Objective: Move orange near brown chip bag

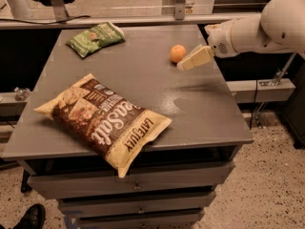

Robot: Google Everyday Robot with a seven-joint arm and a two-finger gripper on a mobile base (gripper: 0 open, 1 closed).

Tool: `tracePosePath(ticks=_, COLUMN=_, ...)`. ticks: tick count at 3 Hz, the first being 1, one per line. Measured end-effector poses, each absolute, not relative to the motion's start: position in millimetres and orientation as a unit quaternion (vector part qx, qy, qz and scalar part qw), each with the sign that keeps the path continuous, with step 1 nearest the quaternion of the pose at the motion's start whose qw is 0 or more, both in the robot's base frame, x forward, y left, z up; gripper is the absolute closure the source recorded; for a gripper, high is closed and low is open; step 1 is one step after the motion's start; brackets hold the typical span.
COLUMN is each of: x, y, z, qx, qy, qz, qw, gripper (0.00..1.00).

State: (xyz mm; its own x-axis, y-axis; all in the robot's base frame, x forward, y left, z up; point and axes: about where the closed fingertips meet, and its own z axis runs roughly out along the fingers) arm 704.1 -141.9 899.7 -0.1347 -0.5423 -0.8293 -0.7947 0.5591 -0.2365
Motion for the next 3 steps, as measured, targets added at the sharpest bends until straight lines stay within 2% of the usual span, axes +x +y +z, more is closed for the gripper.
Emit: tracePosePath(ticks=3, x=740.9, y=-110.8, z=849.3, qx=-0.399, qy=0.759, qz=0.191, qw=0.479, gripper=0.0)
